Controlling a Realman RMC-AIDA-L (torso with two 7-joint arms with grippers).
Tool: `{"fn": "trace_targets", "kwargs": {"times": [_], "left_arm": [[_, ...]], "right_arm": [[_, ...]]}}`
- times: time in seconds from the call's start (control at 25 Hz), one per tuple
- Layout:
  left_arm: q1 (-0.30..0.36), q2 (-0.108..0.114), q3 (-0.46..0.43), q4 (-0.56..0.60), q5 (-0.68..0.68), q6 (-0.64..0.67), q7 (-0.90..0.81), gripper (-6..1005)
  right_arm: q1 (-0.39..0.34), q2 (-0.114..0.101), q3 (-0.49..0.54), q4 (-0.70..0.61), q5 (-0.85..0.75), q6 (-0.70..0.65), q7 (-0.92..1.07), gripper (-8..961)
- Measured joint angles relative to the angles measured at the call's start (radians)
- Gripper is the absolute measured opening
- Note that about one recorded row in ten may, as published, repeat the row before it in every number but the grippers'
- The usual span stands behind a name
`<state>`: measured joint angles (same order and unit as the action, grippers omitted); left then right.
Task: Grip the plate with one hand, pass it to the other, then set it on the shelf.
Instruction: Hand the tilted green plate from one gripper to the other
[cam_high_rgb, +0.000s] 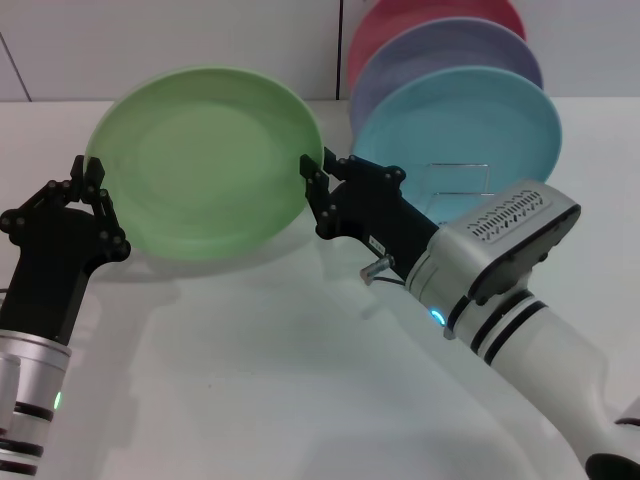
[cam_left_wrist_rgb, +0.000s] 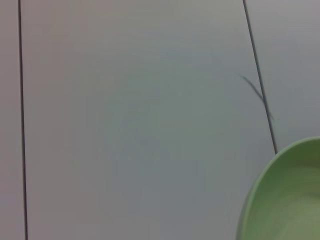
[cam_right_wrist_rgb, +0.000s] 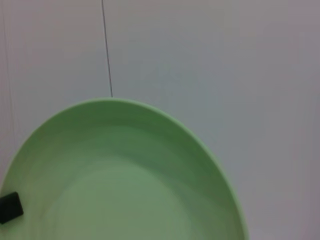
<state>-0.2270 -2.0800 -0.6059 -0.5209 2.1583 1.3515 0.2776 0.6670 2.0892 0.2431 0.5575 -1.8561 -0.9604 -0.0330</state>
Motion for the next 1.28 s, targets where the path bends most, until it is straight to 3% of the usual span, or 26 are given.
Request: {"fn": "trace_targets", "kwargs": {"times": [1.28], "left_arm": [[0.0, 0.0, 0.0, 0.007, 0.0, -0.006, 0.0, 37]], "right_arm": [[0.002, 0.0, 0.018, 0.005, 0.0, 0.022, -0.002, 92]]}}
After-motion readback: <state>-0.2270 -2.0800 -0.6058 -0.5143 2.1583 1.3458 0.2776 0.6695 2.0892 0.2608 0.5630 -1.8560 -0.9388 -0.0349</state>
